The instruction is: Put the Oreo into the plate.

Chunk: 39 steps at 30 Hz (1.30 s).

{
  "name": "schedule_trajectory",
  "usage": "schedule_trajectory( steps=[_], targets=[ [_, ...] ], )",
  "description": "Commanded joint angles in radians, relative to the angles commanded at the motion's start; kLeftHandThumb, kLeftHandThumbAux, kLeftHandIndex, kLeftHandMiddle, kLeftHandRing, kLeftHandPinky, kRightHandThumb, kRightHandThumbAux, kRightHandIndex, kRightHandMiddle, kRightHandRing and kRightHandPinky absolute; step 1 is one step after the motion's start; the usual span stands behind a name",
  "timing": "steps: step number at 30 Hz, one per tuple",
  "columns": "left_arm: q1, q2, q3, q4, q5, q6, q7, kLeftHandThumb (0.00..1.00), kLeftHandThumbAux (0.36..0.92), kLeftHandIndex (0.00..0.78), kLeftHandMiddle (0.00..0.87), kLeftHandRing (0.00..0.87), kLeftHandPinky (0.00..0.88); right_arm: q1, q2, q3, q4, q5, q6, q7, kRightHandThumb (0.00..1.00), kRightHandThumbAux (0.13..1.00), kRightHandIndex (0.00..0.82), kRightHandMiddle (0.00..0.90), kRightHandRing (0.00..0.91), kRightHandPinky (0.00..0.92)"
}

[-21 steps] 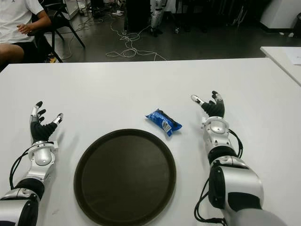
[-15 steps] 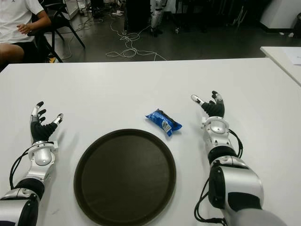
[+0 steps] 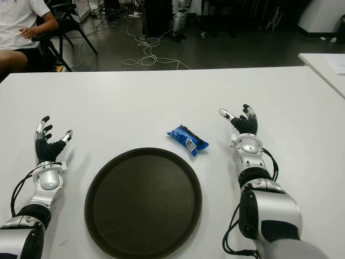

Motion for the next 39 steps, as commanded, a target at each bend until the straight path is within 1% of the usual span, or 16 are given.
schedule_trajectory(
  steps=[5,12,17,19,25,30,34,39],
  targets=[
    [-0.001,-0.001,0.002,0.001,-0.002,0.003,0.001,0.234,0.805,0.143,0.103,0.117,0.151,0.000,0.000,0.002,0.000,-0.002,0.000,-0.003,0.000,0.803,0.079,0.085,0.072,0.051],
    [-0.001,-0.002,0.006,0.000,-0.010,0.005,-0.006,0.219,0.798,0.135,0.101,0.114,0.136,0.000,-0.002,0.007,0.001,-0.006,0.001,-0.004,0.000,0.805,0.068,0.081,0.069,0.051],
    [-0.002,-0.005,0.014,0.001,-0.022,0.005,-0.018,0.230,0.802,0.150,0.096,0.103,0.127,-0.001,0.000,0.006,0.001,-0.004,0.002,-0.005,0.000,0.807,0.078,0.085,0.076,0.057],
    [-0.003,-0.005,0.015,0.002,-0.024,0.004,-0.019,0.230,0.796,0.153,0.102,0.111,0.144,-0.001,0.000,0.006,0.001,-0.005,0.001,-0.006,0.000,0.807,0.082,0.087,0.076,0.055],
    [-0.003,-0.006,0.016,0.001,-0.027,0.002,-0.020,0.231,0.808,0.159,0.107,0.123,0.162,-0.002,0.002,0.001,0.000,0.000,0.003,-0.008,0.000,0.816,0.080,0.091,0.081,0.060],
    [-0.003,-0.004,0.014,0.001,-0.026,0.002,-0.024,0.215,0.800,0.145,0.099,0.119,0.162,-0.003,0.003,-0.001,0.000,0.001,0.004,-0.010,0.000,0.816,0.083,0.087,0.074,0.053],
    [-0.002,-0.005,0.014,0.000,-0.026,0.004,-0.027,0.193,0.789,0.135,0.099,0.112,0.137,-0.003,0.003,0.000,0.000,-0.001,0.002,-0.011,0.000,0.823,0.079,0.093,0.080,0.060],
    [-0.002,-0.007,0.017,-0.001,-0.030,0.007,-0.032,0.192,0.786,0.122,0.100,0.107,0.130,-0.002,0.002,0.001,-0.001,-0.001,0.001,-0.006,0.000,0.813,0.074,0.088,0.077,0.054]
  ],
)
